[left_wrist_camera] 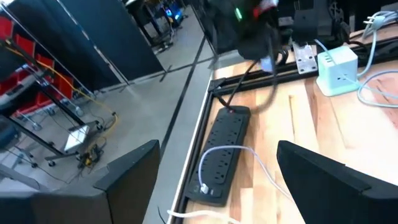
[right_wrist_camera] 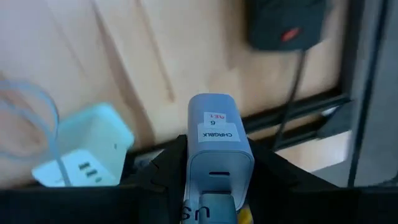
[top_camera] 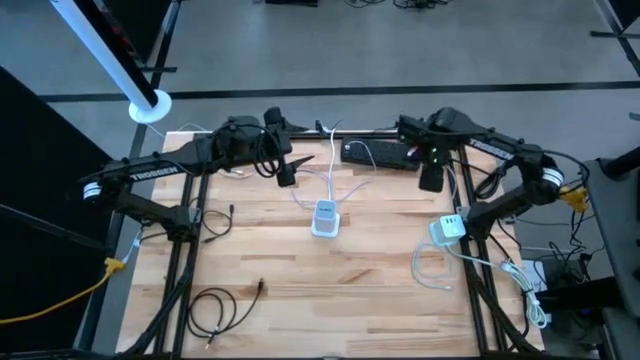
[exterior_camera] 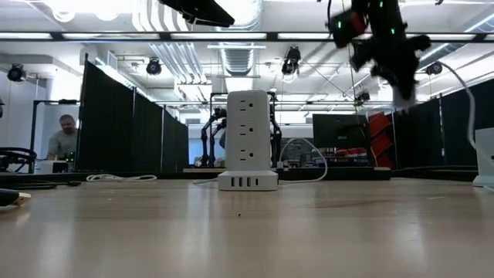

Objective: Insert USB
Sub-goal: Insert the purple charger adapter into the right white outlet extension

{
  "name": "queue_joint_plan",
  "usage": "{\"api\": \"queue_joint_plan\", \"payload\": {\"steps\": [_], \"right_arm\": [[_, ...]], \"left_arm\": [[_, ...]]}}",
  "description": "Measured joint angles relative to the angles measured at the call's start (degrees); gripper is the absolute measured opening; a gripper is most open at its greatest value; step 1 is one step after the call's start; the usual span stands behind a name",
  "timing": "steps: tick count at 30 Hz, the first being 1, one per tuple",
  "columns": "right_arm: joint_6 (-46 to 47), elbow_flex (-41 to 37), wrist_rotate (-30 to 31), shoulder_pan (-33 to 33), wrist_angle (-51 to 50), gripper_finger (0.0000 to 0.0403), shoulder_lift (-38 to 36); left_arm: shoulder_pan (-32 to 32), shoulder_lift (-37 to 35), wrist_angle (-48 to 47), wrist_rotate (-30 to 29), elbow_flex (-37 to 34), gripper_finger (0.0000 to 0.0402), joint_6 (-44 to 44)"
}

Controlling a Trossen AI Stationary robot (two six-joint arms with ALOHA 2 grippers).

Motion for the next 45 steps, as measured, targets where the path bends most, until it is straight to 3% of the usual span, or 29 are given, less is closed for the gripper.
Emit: {"api": "queue_joint_plan", "payload": {"steps": [15, 24, 30, 36, 42, 45], "right_arm": [[1.21, -15.22, -2.48, 4.77, -0.12, 0.0115, 9.34], [5.2, -19.59, -2.68, 5.24, -0.03, 0.0115, 12.91], [5.69, -23.2, -9.03, 5.8, -0.68, 0.0115, 13.71], [6.17, -20.95, -16.49, 9.18, 0.05, 0.0115, 12.59], [4.87, -11.16, -28.45, 13.88, 0.81, 0.0115, 11.38], [6.53, -5.46, -27.7, 15.5, 0.1, 0.0115, 9.56]], "left_arm": [[-0.02, -0.01, -0.36, 0.0, 0.08, 0.0311, -0.16], [-0.02, 0.01, -0.11, 0.0, 0.08, 0.0311, -1.06], [-0.04, 0.01, -0.15, 0.08, 0.08, 0.0311, -1.67], [-0.11, 0.01, -0.18, 0.6, 0.08, 0.0311, -1.43], [-0.11, 0.01, 0.3, 1.27, 0.08, 0.0311, -1.32], [-0.11, 0.01, 0.08, 1.27, 0.08, 0.0311, -1.3]]}}
